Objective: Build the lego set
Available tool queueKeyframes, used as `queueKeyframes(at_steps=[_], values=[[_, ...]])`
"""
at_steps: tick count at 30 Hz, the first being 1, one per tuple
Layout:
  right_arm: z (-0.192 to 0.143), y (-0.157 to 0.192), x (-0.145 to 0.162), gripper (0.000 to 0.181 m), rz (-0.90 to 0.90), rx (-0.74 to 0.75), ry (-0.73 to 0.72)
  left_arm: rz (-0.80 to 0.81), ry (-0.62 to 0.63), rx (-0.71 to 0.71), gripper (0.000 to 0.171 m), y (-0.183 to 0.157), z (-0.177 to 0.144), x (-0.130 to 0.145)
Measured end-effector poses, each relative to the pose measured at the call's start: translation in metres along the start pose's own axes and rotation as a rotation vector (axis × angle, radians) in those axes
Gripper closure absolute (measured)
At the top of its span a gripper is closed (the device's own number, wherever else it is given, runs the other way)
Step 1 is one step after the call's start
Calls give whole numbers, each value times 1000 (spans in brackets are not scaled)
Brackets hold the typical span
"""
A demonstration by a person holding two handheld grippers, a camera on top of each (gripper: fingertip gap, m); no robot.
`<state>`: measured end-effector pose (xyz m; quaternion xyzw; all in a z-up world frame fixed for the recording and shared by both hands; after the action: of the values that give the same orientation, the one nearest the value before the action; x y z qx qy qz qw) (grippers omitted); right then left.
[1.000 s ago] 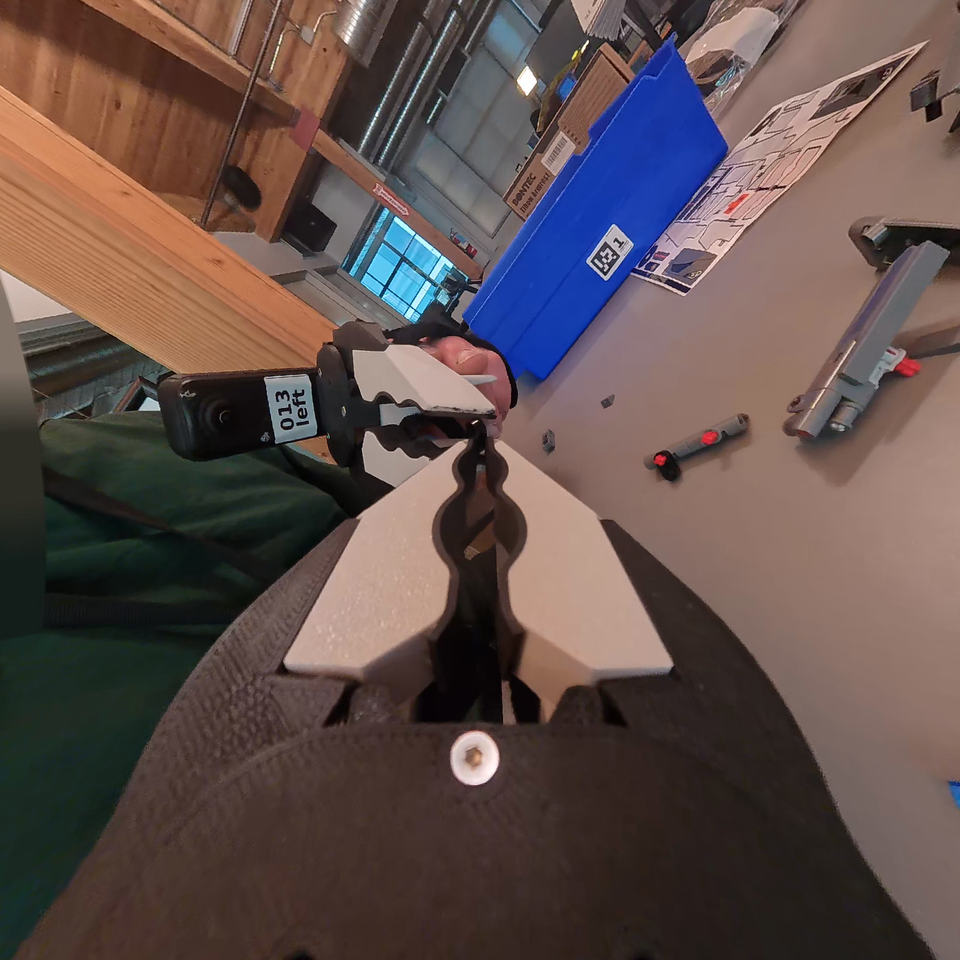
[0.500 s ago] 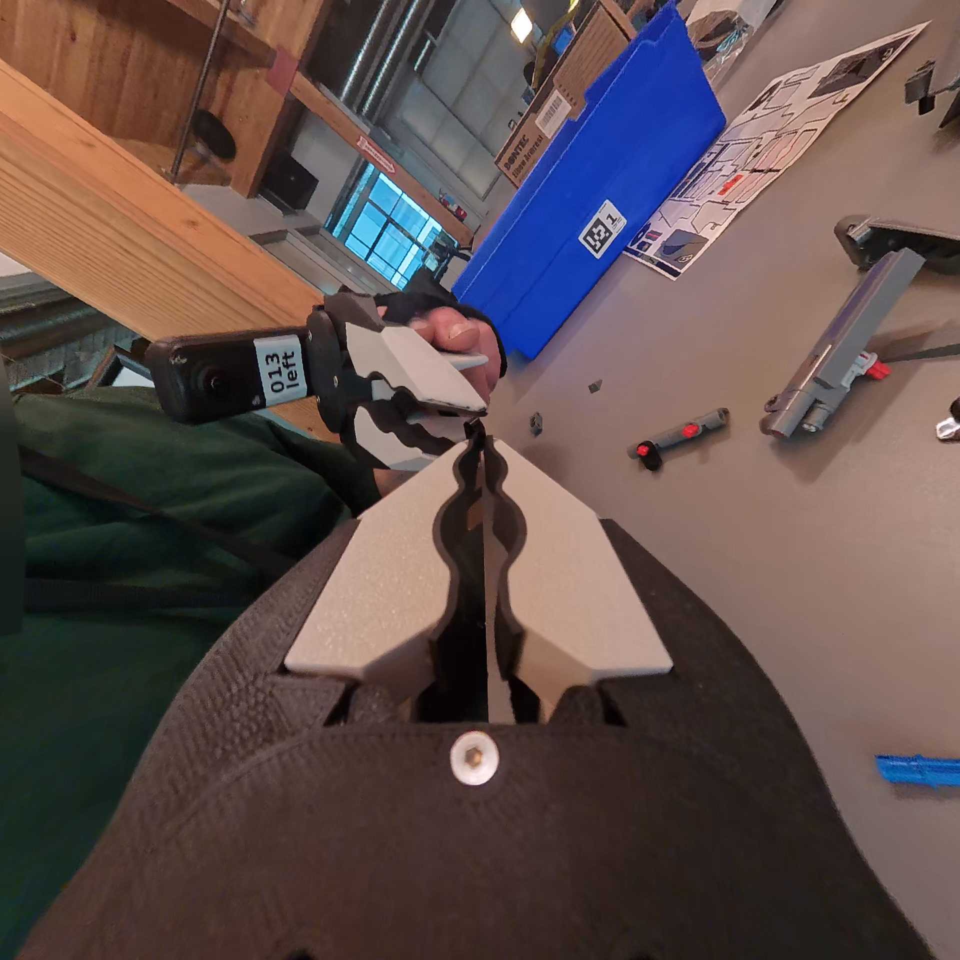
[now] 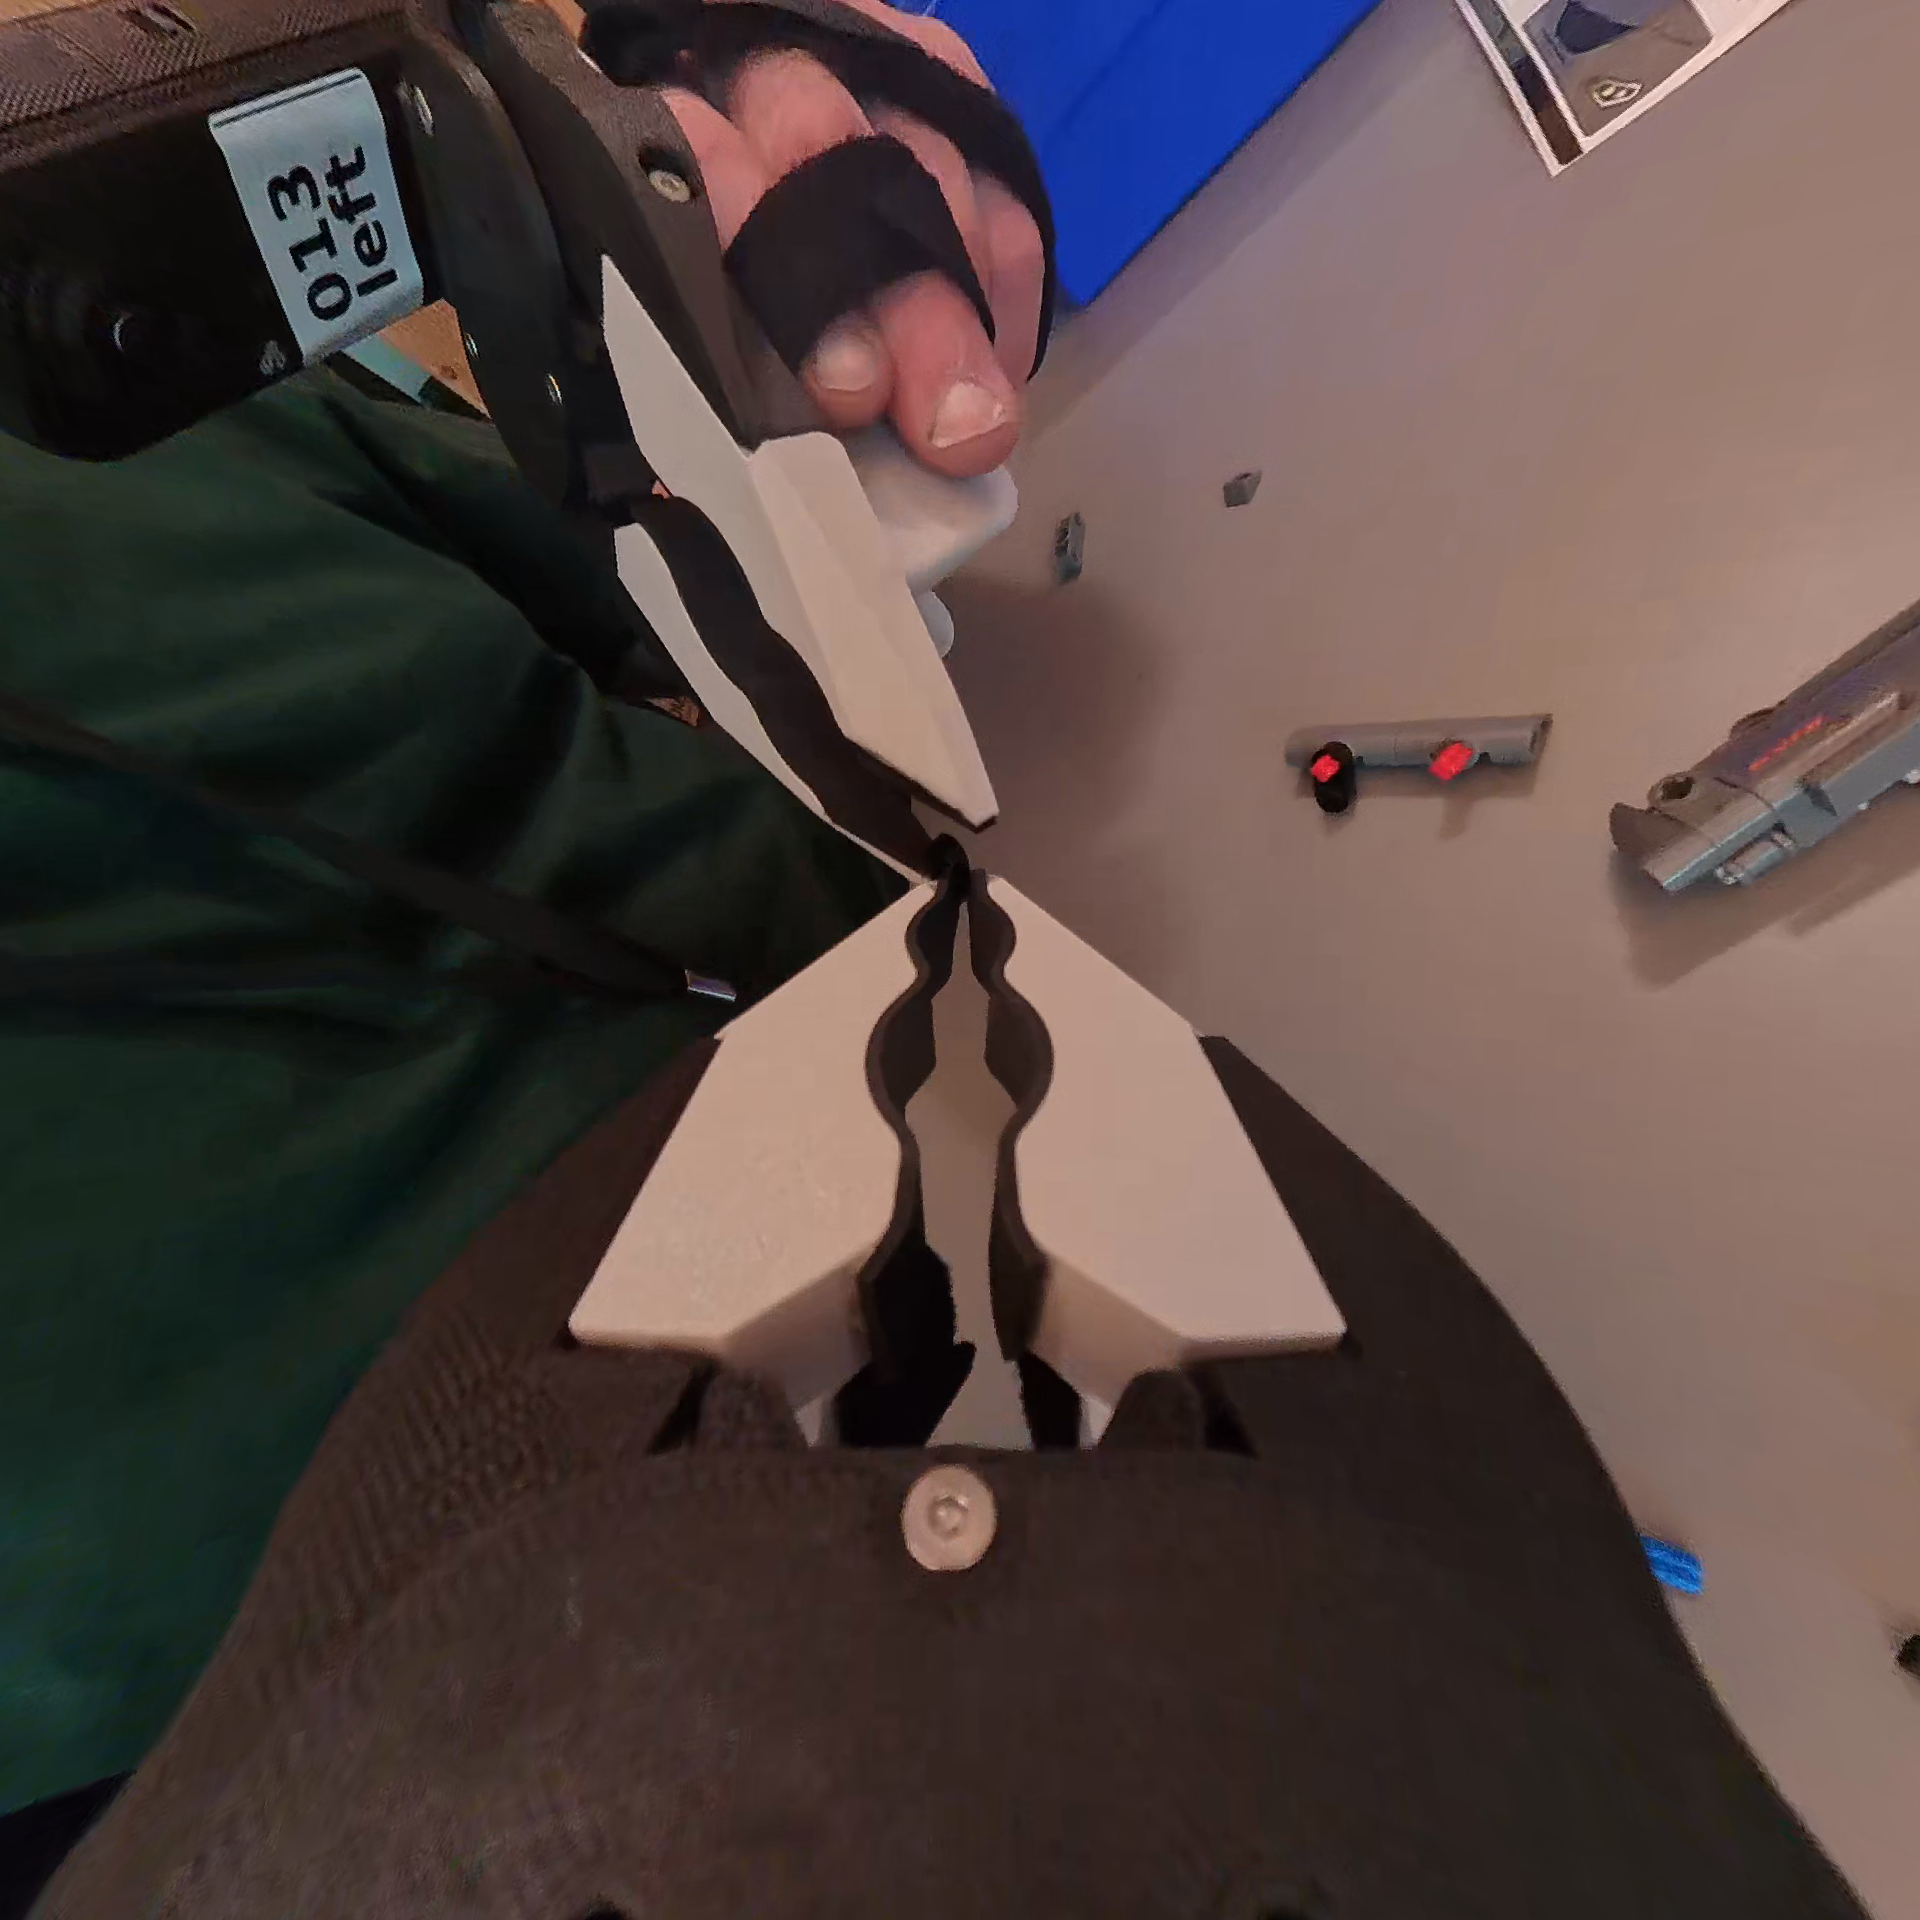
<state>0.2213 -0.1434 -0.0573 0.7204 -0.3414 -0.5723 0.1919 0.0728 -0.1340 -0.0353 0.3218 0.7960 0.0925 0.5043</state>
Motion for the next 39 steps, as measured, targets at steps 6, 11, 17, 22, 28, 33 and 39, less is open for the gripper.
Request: queueKeyframes(at_steps=[6,11,17,22,28,33,39], values=[[6,-3,-3,181,-2,-15,71,-18,-4,29,159,-4,3,4],[7,-8,-6,181,4,-7,96,-34,7,7,159,-5,5,8],[2,-14,-10,181,32,-20,19,-43,-7,-81,160,0,4,10],[-3,-16,-9,180,77,-55,-154,-52,-49,-181,160,4,-1,10],[-7,-16,-4,178,133,-84,-289,-39,-78,-277,160,4,-2,7],[-11,-10,-3,171,40,30,-362,-111,-90,-293,160,5,0,11],[-17,6,-1,170,-147,265,-425,-260,-166,-312,160,12,-5,14]])
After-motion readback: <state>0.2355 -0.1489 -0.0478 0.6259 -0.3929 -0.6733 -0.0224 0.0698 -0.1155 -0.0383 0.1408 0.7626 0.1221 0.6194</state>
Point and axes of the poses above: each gripper's, where its closed fingertips meet, z out along the fingers, x out of its underside, y = z × x across the jaws, the point moved 9 cm from there along -z, back along the fingers, and after that the axes turned 9 degrees about -y, right-handed, at the moved point
